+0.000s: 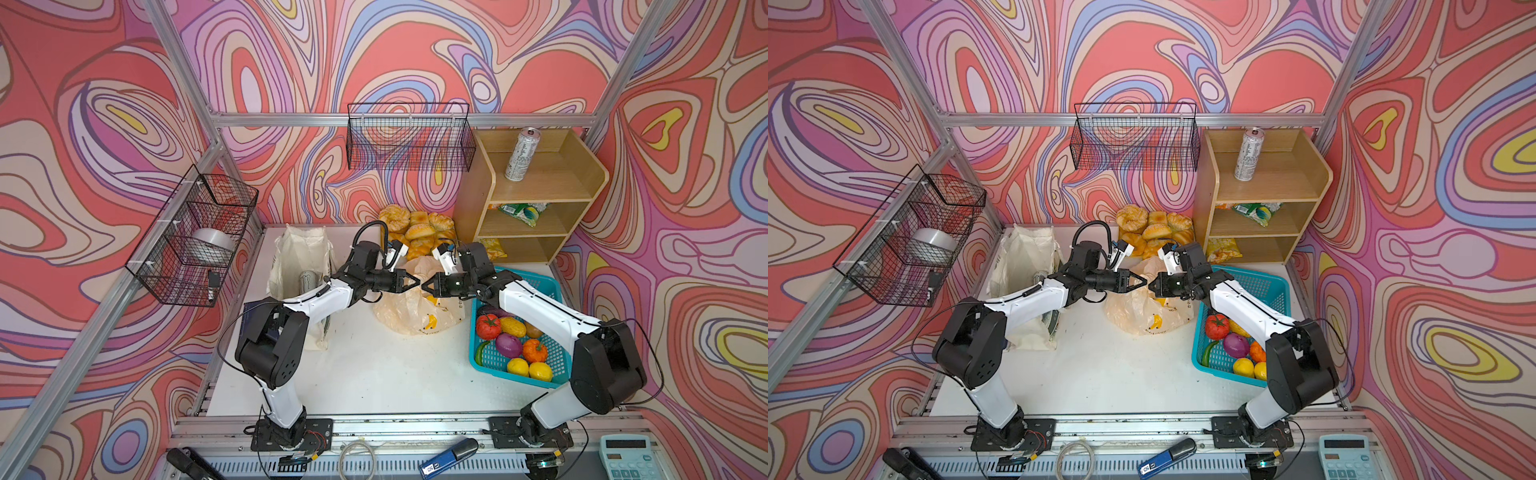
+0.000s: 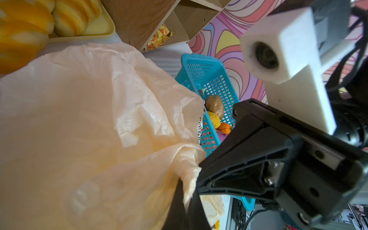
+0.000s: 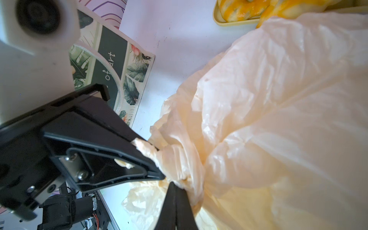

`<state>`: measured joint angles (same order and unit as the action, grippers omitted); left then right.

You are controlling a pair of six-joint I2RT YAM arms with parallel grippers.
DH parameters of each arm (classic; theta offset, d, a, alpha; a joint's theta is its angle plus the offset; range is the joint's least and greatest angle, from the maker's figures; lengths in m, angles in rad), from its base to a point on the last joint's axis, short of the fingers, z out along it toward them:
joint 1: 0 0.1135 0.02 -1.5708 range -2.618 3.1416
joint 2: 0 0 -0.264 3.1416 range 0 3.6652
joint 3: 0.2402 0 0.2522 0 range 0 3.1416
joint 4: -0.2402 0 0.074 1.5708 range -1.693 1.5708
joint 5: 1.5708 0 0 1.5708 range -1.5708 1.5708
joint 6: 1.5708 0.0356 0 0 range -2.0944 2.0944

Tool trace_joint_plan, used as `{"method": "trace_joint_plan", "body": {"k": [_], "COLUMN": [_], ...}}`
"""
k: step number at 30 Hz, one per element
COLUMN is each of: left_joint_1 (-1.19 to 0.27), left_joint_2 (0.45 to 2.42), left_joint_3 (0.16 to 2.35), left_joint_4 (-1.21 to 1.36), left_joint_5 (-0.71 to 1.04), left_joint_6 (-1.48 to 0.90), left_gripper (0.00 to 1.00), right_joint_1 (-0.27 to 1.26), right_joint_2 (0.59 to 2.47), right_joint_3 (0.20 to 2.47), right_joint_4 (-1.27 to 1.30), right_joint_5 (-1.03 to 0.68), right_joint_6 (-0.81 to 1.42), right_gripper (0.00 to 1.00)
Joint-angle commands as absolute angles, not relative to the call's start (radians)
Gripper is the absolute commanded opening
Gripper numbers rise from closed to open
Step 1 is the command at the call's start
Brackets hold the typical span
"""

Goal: Place the mixed food into the grocery bags and tie them

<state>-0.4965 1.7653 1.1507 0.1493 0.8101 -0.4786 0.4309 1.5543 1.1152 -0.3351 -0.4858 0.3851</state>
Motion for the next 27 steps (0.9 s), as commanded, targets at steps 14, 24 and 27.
{"method": "trace_joint_plan", "body": {"k": [14,24,27], "left_joint_1": [-0.636,-0.701,-0.707], "left_joint_2": [1.550,1.506,1.503], "left_joint_3": [0.996,0.953,0.952], "left_joint_4": [0.267,0.327,0.324], "left_joint_5": [0.358,0.215,0.206], "left_joint_6": [-0.195,-0.060,-0.045], "left_gripper": [0.00,0.00,0.00], "right_joint_1": [0.310,0.364,0.379], "right_joint_2": [1.340,1.331,1.343], "right_joint_3": [1.065,0.953,0.928], "right_joint_4": [-0.272,-0.086,-0.027], "right_joint_5": [-0.659,-0.684,-0.689], "right_joint_6": [0.824,1.061,1.105], "right_gripper": [0.58,0.63,0.64]}}
